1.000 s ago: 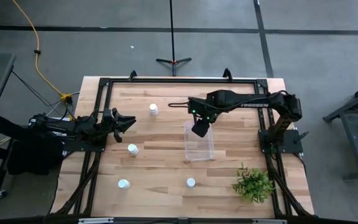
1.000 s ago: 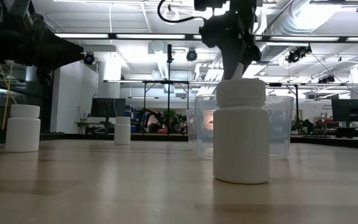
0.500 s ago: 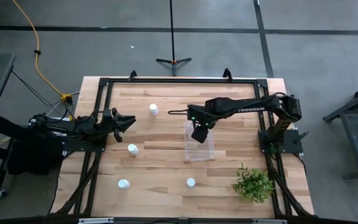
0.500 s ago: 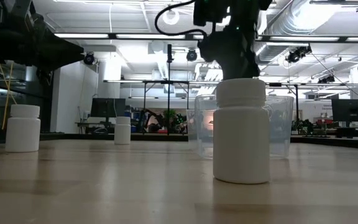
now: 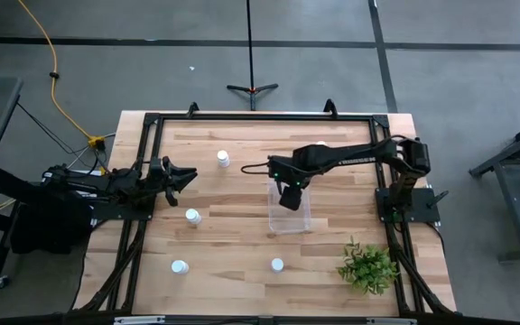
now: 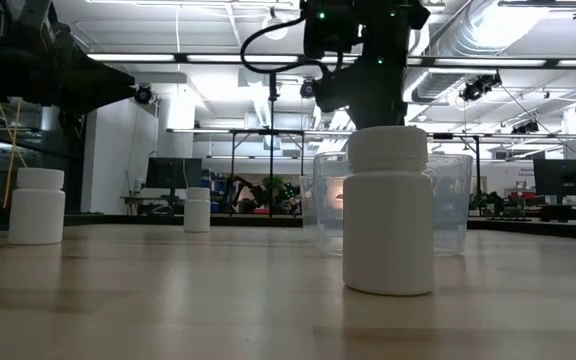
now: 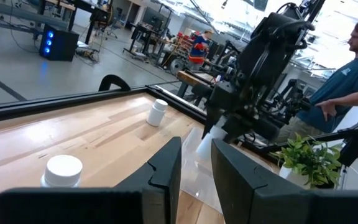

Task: Pick and place pill bottles into a basket
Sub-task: Put the pill bottle into the bin

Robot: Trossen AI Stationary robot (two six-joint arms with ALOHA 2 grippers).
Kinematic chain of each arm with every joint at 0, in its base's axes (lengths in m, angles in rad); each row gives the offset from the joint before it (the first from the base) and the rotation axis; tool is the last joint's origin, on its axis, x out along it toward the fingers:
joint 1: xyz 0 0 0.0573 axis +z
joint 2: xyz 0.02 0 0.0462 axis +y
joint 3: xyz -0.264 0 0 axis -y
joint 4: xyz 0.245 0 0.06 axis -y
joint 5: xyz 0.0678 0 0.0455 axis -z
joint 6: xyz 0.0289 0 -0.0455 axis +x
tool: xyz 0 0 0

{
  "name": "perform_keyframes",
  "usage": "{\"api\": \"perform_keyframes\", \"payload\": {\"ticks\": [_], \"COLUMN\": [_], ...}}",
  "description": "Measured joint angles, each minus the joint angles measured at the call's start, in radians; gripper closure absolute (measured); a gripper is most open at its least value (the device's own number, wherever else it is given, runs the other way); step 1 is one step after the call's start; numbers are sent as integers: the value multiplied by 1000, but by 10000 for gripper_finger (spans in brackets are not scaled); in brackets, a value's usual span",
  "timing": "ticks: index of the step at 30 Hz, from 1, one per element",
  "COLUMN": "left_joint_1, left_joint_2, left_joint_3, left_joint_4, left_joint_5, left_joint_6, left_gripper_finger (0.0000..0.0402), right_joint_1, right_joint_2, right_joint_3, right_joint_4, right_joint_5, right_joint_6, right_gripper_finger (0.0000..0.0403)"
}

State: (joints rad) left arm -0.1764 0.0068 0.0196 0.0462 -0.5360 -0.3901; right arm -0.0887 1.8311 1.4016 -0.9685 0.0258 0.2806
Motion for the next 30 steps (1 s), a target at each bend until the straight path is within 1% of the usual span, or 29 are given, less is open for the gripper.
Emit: {"api": "perform_keyframes", "payload": {"ticks": [15,30], "left_joint_1": [0,0], "left_joint_2": [0,0], "left_joint_3": [0,0], "left_joint_4": [0,0], "left_joint_5": [-1,-1], "left_joint_6": [0,0], "left_gripper_finger": [277,277], "right_joint_1": [0,0], "right_joint_2": [54,80], "right_joint_3": [0,-3], "right_joint_4": [-47,-42], "right_joint_5": [35,31], "right_joint_6": [-84,-151], "right_gripper_finger": [233,233]}}
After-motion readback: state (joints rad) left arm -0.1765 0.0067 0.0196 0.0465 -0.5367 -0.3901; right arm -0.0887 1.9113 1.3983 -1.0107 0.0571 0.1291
